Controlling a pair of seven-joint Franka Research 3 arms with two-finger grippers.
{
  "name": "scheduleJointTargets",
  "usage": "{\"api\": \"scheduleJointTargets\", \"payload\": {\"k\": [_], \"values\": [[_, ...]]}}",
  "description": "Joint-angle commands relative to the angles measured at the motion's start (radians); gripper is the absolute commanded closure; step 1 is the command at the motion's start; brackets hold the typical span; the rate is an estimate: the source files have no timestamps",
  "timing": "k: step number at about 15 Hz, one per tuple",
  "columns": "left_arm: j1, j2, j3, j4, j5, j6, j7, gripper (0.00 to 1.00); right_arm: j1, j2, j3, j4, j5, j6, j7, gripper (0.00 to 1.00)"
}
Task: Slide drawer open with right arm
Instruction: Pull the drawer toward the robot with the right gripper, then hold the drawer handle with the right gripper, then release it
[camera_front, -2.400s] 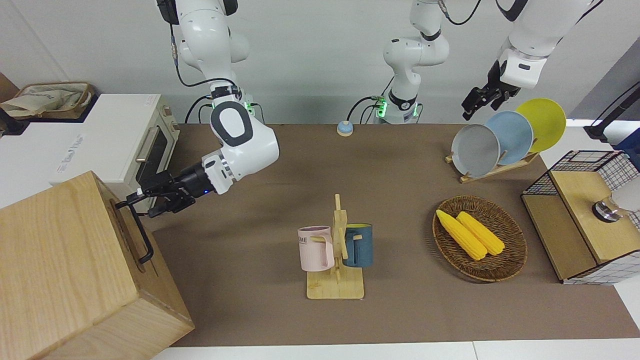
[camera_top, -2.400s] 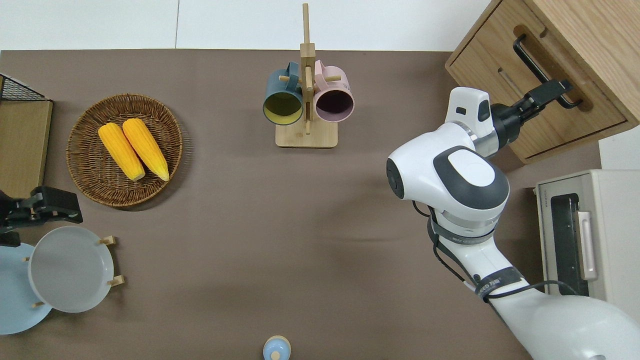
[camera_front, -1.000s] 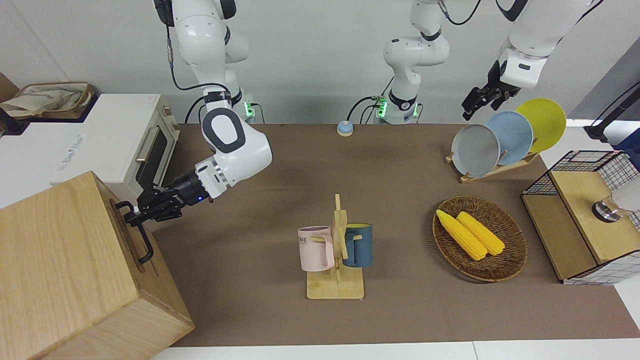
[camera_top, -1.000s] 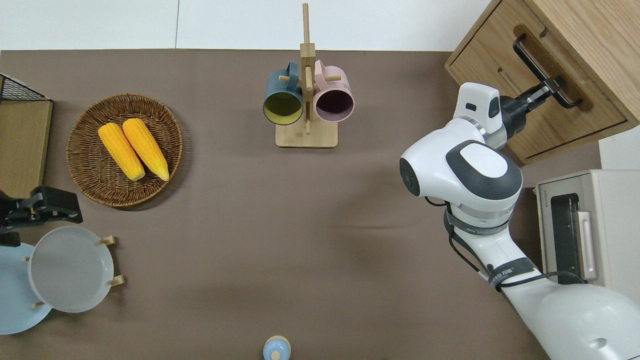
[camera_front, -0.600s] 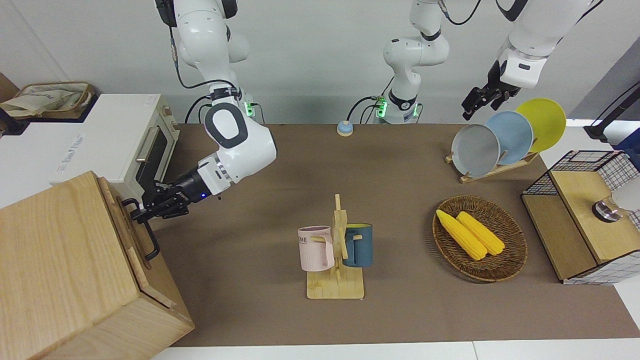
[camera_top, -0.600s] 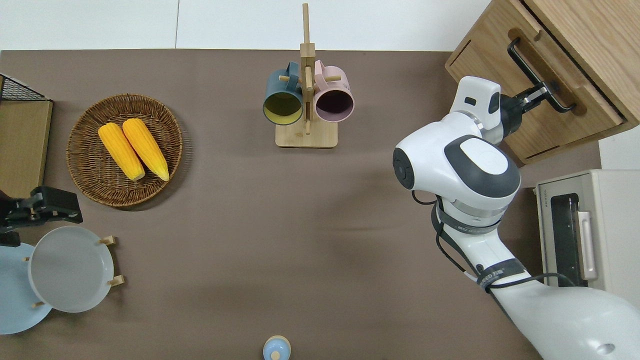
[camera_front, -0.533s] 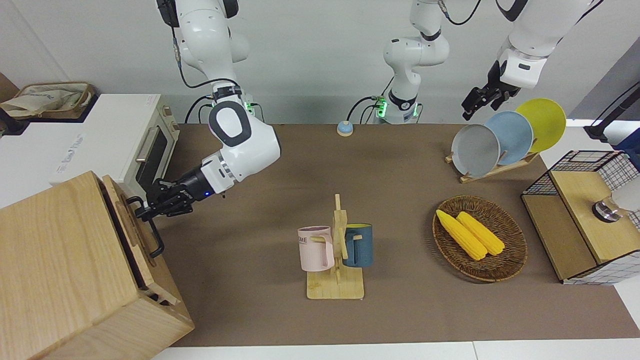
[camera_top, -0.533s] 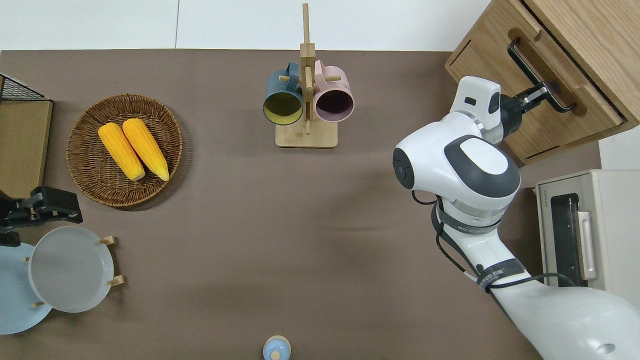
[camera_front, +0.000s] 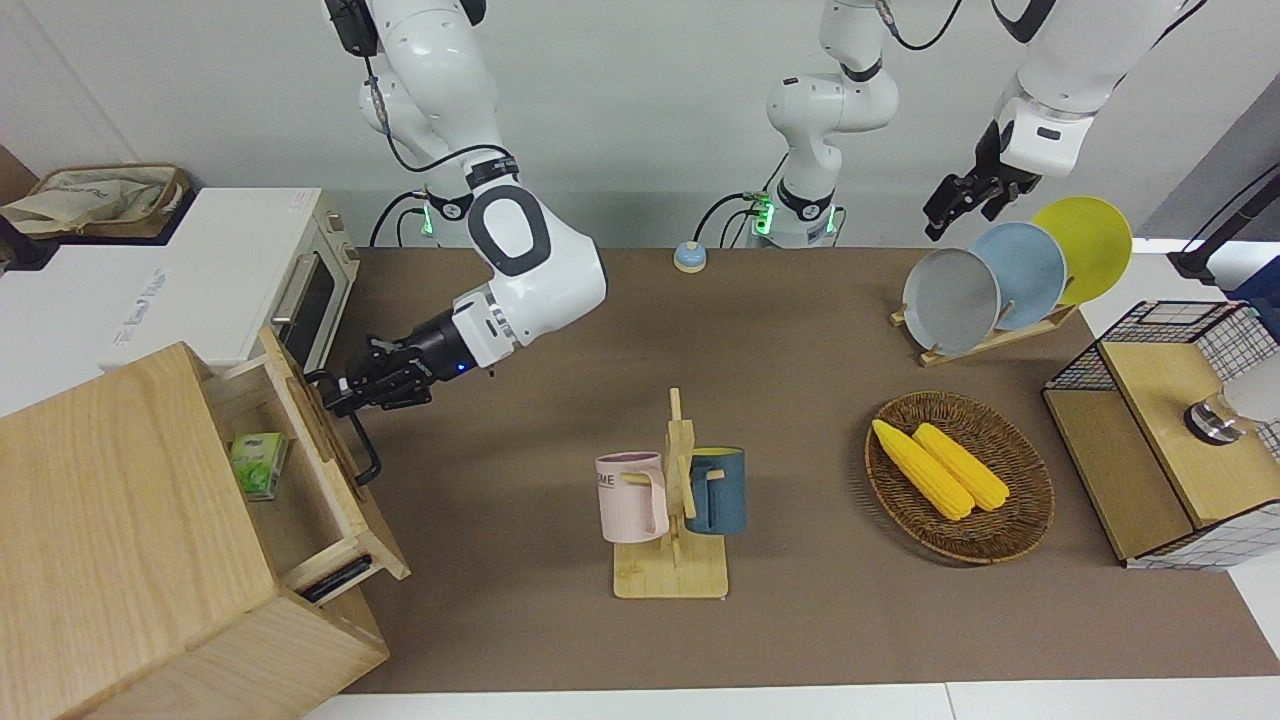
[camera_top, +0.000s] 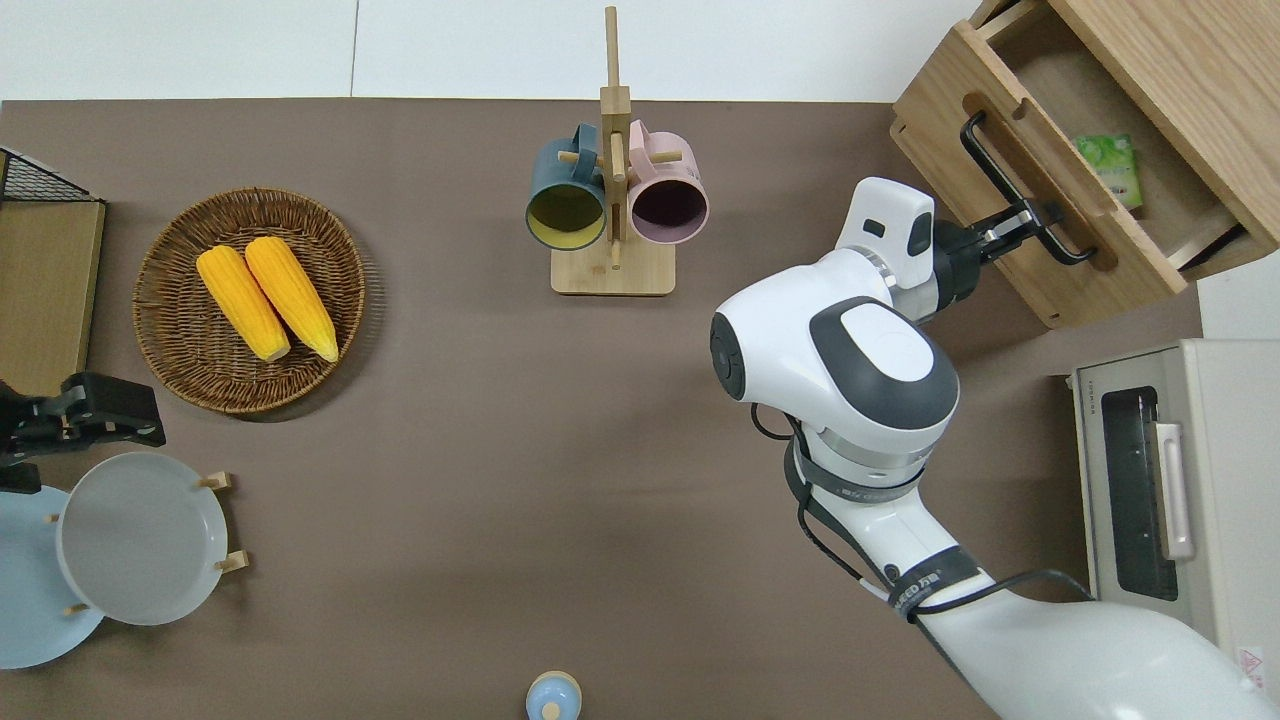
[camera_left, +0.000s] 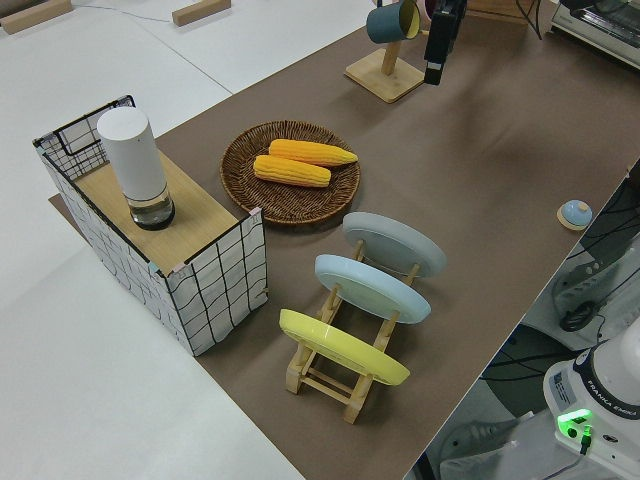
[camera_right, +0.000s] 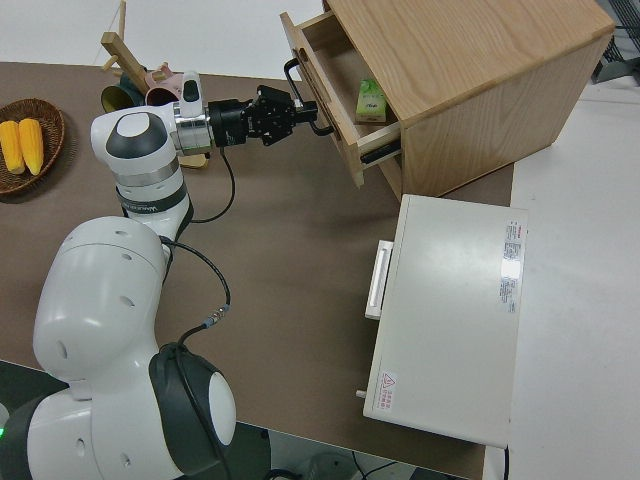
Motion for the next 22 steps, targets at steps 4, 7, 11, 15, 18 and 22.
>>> {"api": "scheduleJointTargets", "payload": {"k": [4,7,11,15,18,22], "values": [[-0.004,-0.008,0.005,0.000,-0.004,-0.002,0.010,0.01,0.015,-0.039,0.130,0.024,0.038,-0.158,-0.001,1.000],[-0.004,-0.008,0.005,0.000,-0.004,-0.002,0.010,0.01,0.015,-0.045,0.201,0.024,0.073,-0.235,0.001,1.000],[-0.004,-0.008,0.005,0.000,-0.004,-0.002,0.010,0.01,0.015,-0.046,0.274,0.029,0.113,-0.295,0.008,1.000],[-0.004,-0.008,0.005,0.000,-0.004,-0.002,0.010,0.01,0.023,-0.046,0.321,0.034,0.135,-0.330,0.011,1.000],[-0.004,-0.008,0.005,0.000,-0.004,-0.002,0.010,0.01,0.023,-0.046,0.347,0.034,0.147,-0.353,0.014,1.000],[-0.004,-0.008,0.003,0.000,-0.004,-0.002,0.010,0.01,0.023,-0.046,0.371,0.035,0.161,-0.372,0.027,1.000]]}}
